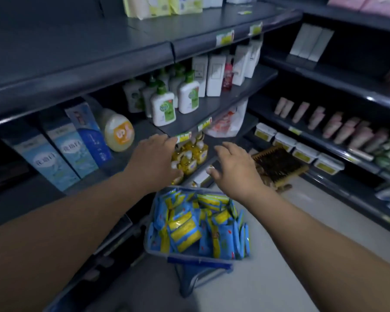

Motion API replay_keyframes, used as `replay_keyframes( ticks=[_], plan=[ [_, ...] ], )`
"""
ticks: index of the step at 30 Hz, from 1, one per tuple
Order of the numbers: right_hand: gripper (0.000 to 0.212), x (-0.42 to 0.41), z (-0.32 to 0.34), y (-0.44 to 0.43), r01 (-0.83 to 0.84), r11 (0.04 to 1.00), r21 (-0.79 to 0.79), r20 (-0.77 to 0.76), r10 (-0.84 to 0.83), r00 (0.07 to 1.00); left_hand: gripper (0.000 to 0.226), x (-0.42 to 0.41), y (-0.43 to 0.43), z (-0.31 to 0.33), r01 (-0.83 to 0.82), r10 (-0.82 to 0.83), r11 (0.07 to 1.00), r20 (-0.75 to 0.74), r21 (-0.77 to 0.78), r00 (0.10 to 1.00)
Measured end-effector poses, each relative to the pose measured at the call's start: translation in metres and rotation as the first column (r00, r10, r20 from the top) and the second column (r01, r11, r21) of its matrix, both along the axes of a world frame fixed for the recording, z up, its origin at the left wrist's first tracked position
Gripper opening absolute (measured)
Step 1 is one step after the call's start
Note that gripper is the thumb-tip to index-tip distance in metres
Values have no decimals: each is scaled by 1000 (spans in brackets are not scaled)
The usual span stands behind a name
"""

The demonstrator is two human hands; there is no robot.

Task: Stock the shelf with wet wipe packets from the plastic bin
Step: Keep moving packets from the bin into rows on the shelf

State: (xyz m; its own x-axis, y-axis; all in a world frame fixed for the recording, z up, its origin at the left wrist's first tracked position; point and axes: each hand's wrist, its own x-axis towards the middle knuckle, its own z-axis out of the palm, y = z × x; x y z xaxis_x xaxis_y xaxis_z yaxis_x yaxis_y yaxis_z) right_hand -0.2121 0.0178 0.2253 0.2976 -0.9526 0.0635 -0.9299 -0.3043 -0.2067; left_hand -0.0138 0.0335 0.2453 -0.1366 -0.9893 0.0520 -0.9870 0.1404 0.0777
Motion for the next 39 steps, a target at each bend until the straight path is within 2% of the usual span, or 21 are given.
replay_keyframes(
  ticks=[3,11,16,22,25,27,30,32,35,37,39],
  plan=[
    [63,-17,-35,3,39,996,79,21,-41,999,85,-14,-4,-36,18,-14,996,-41,90,999],
    [60,-44,-135,13,142,944,299,20,-155,988,84,-38,-20,-135,101,-77,971,-120,215,990],
    [60,-46,-201,18,170,902,397,-15,-178,984,86,-43,-30,-208,143,-116,936,-102,321,988],
    [66,-52,-279,13,187,874,448,-96,-161,982,87,-56,-39,-295,239,-195,860,-143,450,970],
    [70,-55,-313,10,178,865,470,-157,-116,981,80,-61,-43,-333,325,-288,831,-150,451,946],
    [74,-57,-332,9,184,866,465,-256,-67,964,75,-63,-46,-356,367,-359,811,-108,455,927],
    [75,-57,-352,9,202,868,453,-377,-19,926,71,-64,-49,-381,401,-479,766,31,503,877],
    [75,-55,-362,13,206,875,438,-409,-10,912,70,-64,-49,-393,413,-533,768,130,490,836],
    [71,-52,-369,21,233,905,357,-437,-59,898,58,-60,-44,-407,497,-581,798,219,340,784],
    [58,-51,-369,22,272,908,320,-436,-113,893,37,-59,-42,-404,555,-594,803,221,219,773],
    [43,-51,-366,20,279,901,331,-446,-111,888,27,-59,-40,-394,532,-573,813,167,238,802]
  ],
)
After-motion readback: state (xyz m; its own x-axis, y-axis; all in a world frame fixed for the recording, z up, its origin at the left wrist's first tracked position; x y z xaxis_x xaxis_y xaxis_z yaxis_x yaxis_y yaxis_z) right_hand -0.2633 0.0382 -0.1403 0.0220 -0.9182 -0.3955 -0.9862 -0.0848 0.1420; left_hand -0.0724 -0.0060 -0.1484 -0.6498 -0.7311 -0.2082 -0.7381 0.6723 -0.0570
